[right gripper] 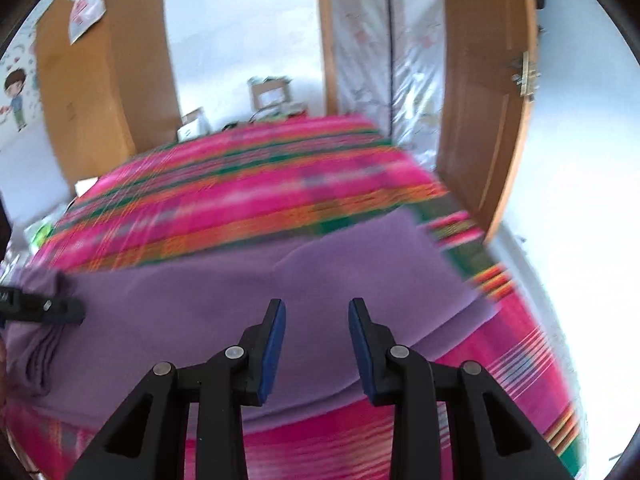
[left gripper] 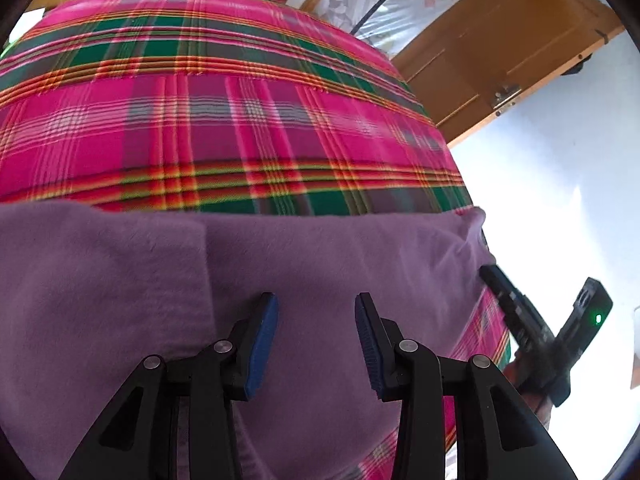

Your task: Fold clothes

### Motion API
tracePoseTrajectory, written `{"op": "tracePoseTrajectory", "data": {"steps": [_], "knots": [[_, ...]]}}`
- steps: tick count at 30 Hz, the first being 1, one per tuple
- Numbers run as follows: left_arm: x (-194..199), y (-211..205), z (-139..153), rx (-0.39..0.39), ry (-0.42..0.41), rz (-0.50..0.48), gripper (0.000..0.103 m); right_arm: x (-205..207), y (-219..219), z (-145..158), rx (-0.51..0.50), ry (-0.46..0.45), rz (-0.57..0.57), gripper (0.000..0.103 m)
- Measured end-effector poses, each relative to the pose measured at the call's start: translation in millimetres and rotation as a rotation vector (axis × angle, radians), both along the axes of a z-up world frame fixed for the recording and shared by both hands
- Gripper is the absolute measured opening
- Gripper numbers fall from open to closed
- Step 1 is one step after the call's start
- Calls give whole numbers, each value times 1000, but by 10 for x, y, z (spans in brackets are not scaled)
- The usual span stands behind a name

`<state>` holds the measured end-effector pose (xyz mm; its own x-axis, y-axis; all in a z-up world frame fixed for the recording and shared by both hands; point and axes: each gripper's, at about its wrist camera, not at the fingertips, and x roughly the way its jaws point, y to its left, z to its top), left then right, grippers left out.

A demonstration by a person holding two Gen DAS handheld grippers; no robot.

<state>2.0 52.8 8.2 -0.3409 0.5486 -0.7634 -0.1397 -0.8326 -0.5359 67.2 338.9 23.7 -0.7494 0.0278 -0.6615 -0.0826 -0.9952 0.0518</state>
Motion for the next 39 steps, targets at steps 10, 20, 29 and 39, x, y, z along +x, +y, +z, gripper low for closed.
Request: {"op": "tracePoseTrajectory", "data": {"steps": [10,20,29,39], "knots": [[-219,191,-42,40,-14,-17,42,-488,616,57,-100,-22,-73,33],[-363,221,-54,76,-37,1,42,-899,778,-49,-201,-90,43,28],[-409,247,-54,80,-47,22,42,-730,868,-26,-227,-39,1,4],[-409,341,-41,35,-26,37,42,-837,871,-123,-179,-101,-33,7]]}}
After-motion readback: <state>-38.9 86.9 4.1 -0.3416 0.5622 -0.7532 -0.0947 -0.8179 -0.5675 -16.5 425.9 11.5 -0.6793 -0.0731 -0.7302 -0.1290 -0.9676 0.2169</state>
